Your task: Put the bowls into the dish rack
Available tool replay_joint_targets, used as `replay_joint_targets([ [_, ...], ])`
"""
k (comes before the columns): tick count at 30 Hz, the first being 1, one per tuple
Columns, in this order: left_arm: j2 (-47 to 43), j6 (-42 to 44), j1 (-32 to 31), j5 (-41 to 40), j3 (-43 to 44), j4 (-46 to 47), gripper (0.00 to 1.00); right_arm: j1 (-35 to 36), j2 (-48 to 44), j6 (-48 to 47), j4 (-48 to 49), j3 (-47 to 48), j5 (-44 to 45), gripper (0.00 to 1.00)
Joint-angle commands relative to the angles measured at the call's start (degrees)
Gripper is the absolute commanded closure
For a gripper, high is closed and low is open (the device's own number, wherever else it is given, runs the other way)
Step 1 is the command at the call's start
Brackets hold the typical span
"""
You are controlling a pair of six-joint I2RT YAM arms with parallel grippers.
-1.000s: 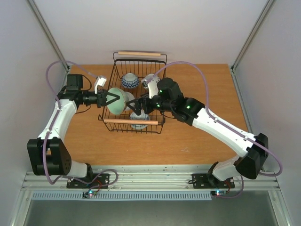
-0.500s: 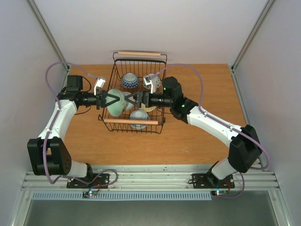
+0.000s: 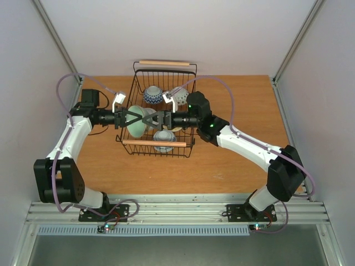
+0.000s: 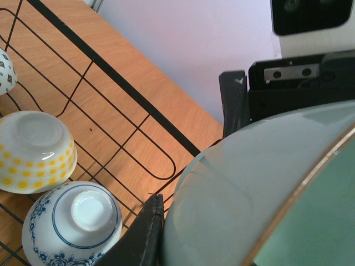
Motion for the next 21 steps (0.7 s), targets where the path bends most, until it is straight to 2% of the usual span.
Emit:
replay_joint_targets([
  [1,-0.55,0.14,0.27,3.53,0.98,0.22,0.99,2.68,1.54,-3.95,-4.08,3.42,-0.07,0.01],
  [7,-0.81,0.59,0.22,3.97,0.95,-0.41,1.00,4.76,2.47,-6.42,-7.22,5.07,1.50,0.02],
  [9,-0.73,0.94,0.26,4.19,1.05,-1.09,1.00,5.07,2.74,-6.72,-7.02,5.27,1.12,0.11],
  [14,-0.80,2.21,0.27,3.92,1.32,-2.19,1.00,5.44,2.53,-7.38,-6.16,5.28,1.61,0.48],
  [19,-0.80,2.55,0.25,3.49,1.40,-2.54,1.00,5.62,2.27,-7.96,-5.62,5.32,1.89,0.96],
  [21,-0.98,2.30,0.20,2.43,1.37,-2.26,1.00,5.69,1.96,-9.23,-6.70,5.80,2.48,0.99],
])
